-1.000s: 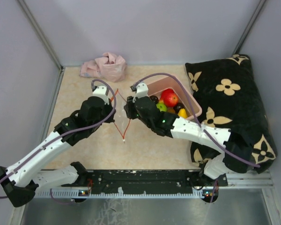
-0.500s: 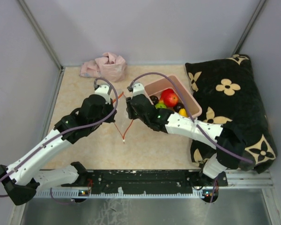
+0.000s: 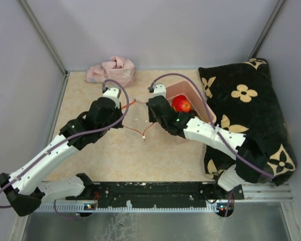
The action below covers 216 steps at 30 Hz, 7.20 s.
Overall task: Place the food in the zip-top bag and seal the zipper
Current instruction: Open the zipper of the food storage bag at the center of the board, then pick up the fake fruit from the bin.
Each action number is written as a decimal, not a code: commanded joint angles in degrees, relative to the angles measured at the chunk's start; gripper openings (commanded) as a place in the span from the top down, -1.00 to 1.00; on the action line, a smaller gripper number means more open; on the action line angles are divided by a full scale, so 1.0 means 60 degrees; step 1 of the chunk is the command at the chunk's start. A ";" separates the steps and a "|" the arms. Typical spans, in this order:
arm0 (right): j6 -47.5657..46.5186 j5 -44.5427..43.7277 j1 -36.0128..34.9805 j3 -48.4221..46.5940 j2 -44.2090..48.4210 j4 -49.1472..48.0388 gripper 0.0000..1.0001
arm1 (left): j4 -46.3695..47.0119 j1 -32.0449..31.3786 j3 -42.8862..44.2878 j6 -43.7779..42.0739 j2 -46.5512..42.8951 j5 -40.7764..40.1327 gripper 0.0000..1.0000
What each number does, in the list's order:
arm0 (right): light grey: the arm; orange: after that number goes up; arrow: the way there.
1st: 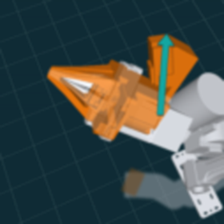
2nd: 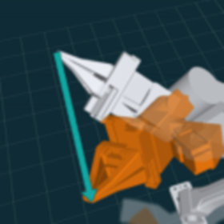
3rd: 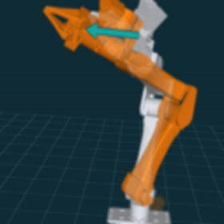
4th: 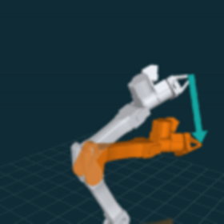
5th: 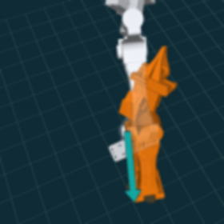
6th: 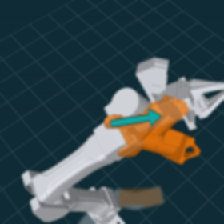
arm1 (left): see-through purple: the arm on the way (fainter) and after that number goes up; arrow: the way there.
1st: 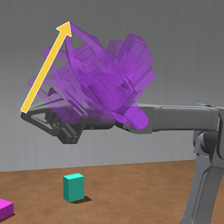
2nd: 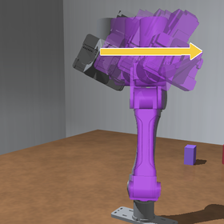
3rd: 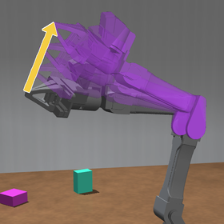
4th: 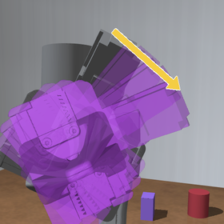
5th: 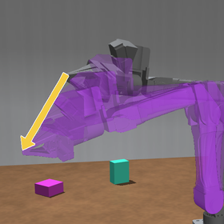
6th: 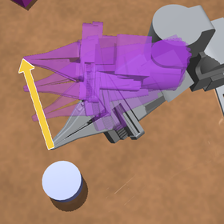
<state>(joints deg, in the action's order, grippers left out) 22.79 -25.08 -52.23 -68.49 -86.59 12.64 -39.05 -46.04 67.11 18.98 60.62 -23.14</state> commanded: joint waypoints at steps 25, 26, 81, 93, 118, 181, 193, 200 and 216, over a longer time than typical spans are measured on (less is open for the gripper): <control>0.3950 -0.1359 -0.0396 0.0311 0.0336 -0.1469 1.00 | 0.2223 -0.0487 -0.1415 0.1488 0.0497 -0.0392 0.15; 0.4061 -0.1410 -0.0424 0.0298 0.0306 -0.1458 1.00 | 0.2237 -0.0542 -0.1428 0.1521 0.0558 -0.0467 0.15; 0.1828 0.2689 0.0824 0.1608 0.1522 -0.2506 0.18 | -0.0711 -0.0688 0.1836 -0.2049 0.2630 -0.2067 1.00; 0.1575 0.3329 0.0816 0.1439 0.1298 -0.2788 0.05 | -0.3836 -0.0689 0.2804 0.0665 0.2947 -0.2266 1.00; -0.0337 0.5130 0.1219 0.0097 -0.0063 -0.2210 0.03 | -0.3350 -0.0597 0.2417 0.1156 0.3007 -0.1559 1.00; -0.1935 0.4479 0.5541 0.1566 -0.0410 -0.1820 -0.23 | -0.2175 0.0182 0.3097 -0.0623 0.4212 -0.0913 1.00; -0.1653 0.5562 0.5465 0.2521 0.2687 -0.1849 0.21 | -0.2106 0.0174 0.3243 -0.0418 0.4089 -0.0563 1.00; -0.1163 0.5926 0.4332 0.3041 0.4211 -0.2747 0.22 | -0.2033 0.0174 0.3258 -0.0257 0.4179 -0.0337 1.00; 0.0713 0.7136 0.2071 0.3975 0.3113 -0.7801 0.25 | -0.1907 0.0160 0.3331 -0.0048 0.3801 0.0431 1.00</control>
<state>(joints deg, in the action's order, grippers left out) 24.25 16.88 -38.61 -44.93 -64.42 -22.94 -51.75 -45.23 85.03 18.17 86.06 -22.59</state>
